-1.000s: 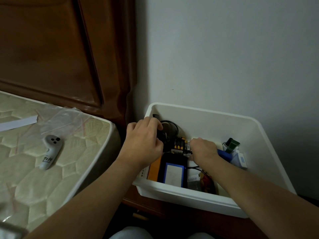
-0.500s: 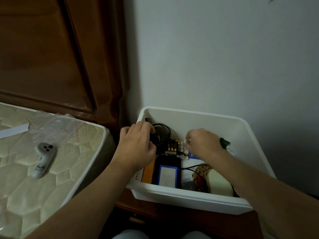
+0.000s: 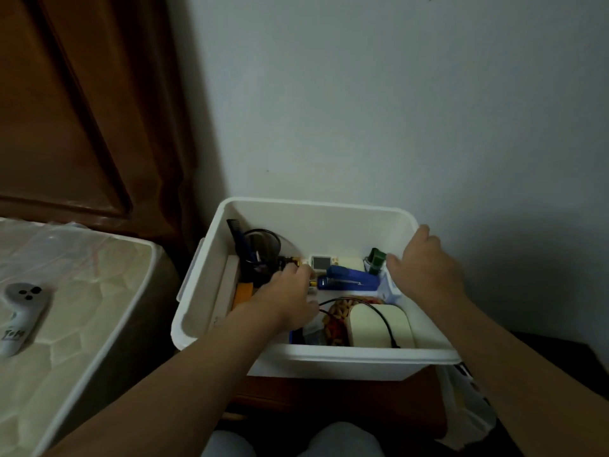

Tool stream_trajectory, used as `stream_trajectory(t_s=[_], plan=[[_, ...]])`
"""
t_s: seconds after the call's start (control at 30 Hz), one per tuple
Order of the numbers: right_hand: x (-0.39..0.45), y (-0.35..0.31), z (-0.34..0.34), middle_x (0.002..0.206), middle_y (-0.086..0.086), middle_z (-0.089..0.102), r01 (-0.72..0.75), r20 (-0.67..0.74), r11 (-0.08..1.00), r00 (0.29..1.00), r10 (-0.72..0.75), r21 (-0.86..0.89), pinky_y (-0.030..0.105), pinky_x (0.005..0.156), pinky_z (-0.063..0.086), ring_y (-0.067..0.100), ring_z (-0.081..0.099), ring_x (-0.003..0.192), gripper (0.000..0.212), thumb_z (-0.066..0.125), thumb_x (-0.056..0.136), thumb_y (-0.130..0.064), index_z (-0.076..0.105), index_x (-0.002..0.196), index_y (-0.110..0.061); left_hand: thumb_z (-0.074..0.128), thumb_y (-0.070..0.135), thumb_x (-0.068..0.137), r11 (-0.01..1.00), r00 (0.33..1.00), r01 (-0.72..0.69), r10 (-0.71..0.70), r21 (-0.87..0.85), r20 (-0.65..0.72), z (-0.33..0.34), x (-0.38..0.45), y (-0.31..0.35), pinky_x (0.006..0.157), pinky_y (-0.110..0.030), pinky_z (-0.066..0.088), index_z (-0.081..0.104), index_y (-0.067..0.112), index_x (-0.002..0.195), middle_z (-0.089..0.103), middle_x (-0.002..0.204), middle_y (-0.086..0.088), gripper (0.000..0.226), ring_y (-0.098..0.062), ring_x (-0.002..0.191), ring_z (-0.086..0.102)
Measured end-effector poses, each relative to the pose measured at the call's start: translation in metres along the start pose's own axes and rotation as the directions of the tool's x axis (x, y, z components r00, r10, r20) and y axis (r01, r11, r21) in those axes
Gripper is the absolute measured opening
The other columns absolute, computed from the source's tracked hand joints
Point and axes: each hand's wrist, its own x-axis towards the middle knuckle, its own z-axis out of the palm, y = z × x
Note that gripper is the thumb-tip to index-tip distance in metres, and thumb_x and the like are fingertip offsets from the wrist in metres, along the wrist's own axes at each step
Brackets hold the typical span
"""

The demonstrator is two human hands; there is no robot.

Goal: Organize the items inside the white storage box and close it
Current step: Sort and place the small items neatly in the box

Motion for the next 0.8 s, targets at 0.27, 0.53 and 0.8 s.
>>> stream_trajectory(t_s=[0.27, 0.53, 0.8], plan=[[-0.002, -0.001, 0.002, 0.134, 0.020, 0.051, 0.050, -0.038, 0.993, 0.998, -0.054, -0.102, 0.044, 0.082, 0.054, 0.037, 0.066, 0.108, 0.078, 0.053, 0.105, -0.044, 0.018, 0.156, 0.003, 0.058, 0.044, 0.102, 0.971, 0.942, 0.143, -0.074, -0.191, 0.328, 0.025, 0.061, 0.023, 0.109, -0.041, 0.043, 0.055, 0.017, 0.143, 0.058, 0.139, -0.010, 0.049, -0.028, 0.125, 0.055], [-0.002, 0.000, 0.003, 0.127, 0.018, 0.053, 0.060, -0.067, 0.992, 0.995, -0.067, -0.109, 0.040, 0.077, 0.054, 0.034, 0.066, 0.101, 0.073, 0.052, 0.105, -0.045, 0.024, 0.153, 0.003, 0.054, 0.050, 0.102, 0.956, 0.911, 0.207, -0.111, -0.207, 0.397, 0.050, 0.085, 0.024, 0.095, -0.035, 0.041, 0.059, 0.014, 0.138, 0.059, 0.130, -0.008, 0.051, -0.022, 0.114, 0.055], [0.001, 0.001, 0.008, 0.127, 0.019, 0.055, 0.055, -0.101, 0.995, 0.993, -0.064, -0.088, 0.041, 0.075, 0.052, 0.037, 0.067, 0.101, 0.072, 0.051, 0.104, -0.048, 0.028, 0.150, 0.003, 0.055, 0.038, 0.105, 0.943, 0.908, 0.182, -0.053, -0.278, 0.416, 0.053, 0.087, 0.020, 0.085, -0.031, 0.037, 0.061, 0.022, 0.114, 0.057, 0.098, 0.008, 0.019, -0.006, 0.090, 0.052]])
